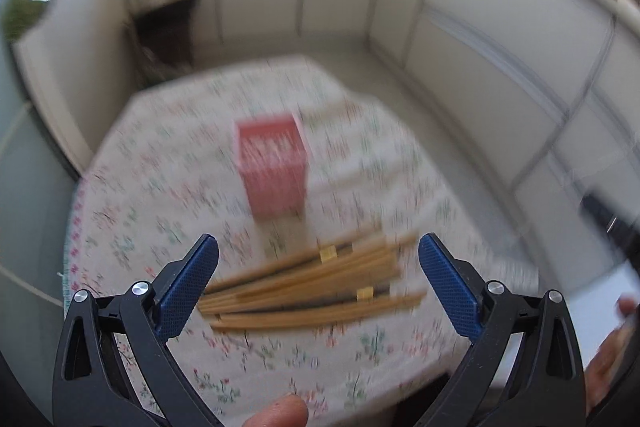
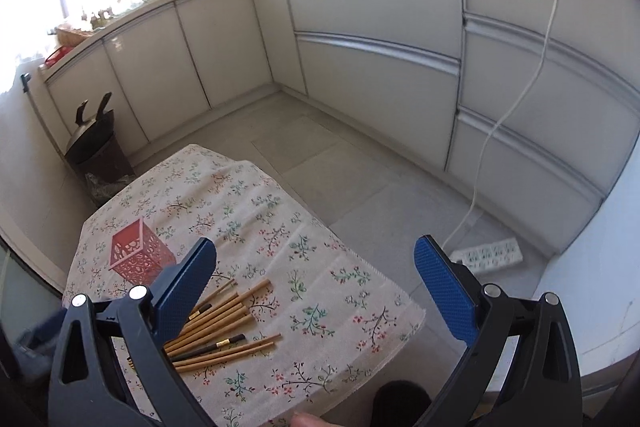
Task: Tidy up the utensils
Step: 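Move the left tool down to the chopstick pile and close on a chopstick, then lift the chopstick upright with the left tool and carry it over the pink basket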
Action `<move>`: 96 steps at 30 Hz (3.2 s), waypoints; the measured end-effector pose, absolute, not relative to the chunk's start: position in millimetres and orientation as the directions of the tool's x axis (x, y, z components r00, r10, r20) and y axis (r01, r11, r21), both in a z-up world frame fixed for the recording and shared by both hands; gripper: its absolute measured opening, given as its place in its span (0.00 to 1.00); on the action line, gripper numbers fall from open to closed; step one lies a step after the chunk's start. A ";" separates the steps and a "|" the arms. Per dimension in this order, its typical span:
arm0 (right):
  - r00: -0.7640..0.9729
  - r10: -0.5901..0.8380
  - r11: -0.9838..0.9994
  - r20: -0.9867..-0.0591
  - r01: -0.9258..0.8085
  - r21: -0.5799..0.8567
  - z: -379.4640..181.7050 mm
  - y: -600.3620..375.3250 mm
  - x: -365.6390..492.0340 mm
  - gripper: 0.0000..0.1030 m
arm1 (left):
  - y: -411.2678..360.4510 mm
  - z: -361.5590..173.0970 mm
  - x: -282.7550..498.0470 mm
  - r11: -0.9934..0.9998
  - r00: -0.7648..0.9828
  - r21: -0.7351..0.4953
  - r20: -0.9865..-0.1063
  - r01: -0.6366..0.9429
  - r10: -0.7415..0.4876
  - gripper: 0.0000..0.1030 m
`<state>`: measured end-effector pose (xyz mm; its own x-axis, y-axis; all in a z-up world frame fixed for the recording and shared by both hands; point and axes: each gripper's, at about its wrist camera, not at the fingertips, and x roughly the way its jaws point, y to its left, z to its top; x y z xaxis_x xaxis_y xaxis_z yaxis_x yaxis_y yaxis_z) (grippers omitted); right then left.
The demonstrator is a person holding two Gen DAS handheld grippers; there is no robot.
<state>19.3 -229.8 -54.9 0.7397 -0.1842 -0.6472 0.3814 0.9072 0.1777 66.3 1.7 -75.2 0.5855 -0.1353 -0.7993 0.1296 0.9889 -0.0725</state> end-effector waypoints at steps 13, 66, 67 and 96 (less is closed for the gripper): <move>0.667 -0.144 0.814 -0.731 0.500 0.295 -69.6 -283.5 19.1 0.94 | -94.1 -167.0 74.8 0.701 0.263 0.091 -0.954 0.707 -0.142 0.76; 0.162 0.207 0.783 -0.965 0.564 0.263 -225.3 -177.1 111.5 0.60 | 26.4 -51.5 37.8 0.773 0.633 0.150 -0.678 0.616 -0.373 0.04; 0.148 0.218 0.775 -0.965 0.574 0.263 -229.9 -175.4 113.2 0.50 | 32.2 -49.2 34.1 0.784 0.642 0.143 -0.670 0.604 -0.373 0.04; 0.509 0.179 0.826 -0.842 0.387 0.410 -115.2 -199.7 87.6 0.05 | 85.2 6.1 43.2 0.922 0.781 -0.074 -0.508 0.381 -0.364 0.04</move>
